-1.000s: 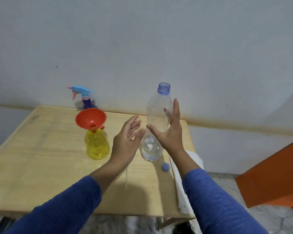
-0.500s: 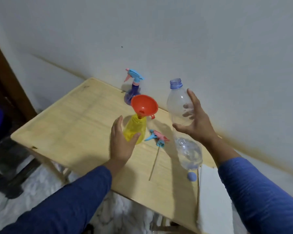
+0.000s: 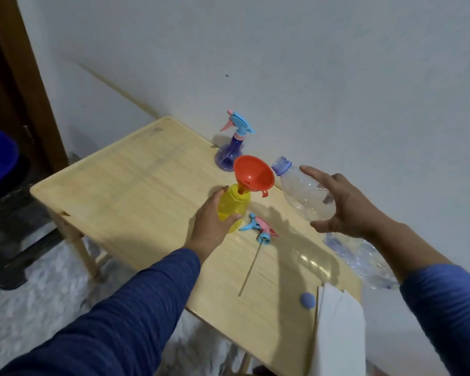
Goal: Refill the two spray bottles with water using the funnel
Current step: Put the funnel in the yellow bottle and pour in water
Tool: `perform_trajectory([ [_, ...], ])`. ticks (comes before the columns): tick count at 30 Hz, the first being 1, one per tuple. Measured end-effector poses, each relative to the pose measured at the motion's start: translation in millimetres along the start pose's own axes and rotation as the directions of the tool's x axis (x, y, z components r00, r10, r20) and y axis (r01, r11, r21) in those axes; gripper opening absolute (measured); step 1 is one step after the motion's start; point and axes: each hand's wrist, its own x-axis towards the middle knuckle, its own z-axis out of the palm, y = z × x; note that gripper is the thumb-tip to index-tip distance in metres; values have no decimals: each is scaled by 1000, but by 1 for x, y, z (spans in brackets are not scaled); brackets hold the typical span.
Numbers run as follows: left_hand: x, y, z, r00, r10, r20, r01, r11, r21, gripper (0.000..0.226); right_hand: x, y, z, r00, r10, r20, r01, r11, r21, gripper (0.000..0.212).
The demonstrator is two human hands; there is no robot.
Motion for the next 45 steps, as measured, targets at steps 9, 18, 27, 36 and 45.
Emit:
perform_trajectory([
  [9, 0, 1, -1, 1000, -25, 10, 25, 999, 21, 71, 7, 3, -16, 996, -9, 87, 17, 996, -92, 115],
  [18, 1, -1, -1, 999, -42, 14, 42, 999, 25, 72, 19, 1, -19, 991, 18, 135, 7, 984, -179, 115],
  [27, 1, 0, -1, 999, -48, 19, 48, 999, 16, 72, 19, -1, -22, 986, 15, 164, 24, 973, -231, 117],
  [36, 0, 2, -2, 999, -47, 27, 47, 999, 2, 72, 21, 0, -27, 988, 21, 152, 28, 949, -313, 118],
  [45, 0, 4, -2, 998, -54, 26, 54, 999, 9, 73, 20, -1, -28, 987, 0, 161, 56, 936, -347, 116],
])
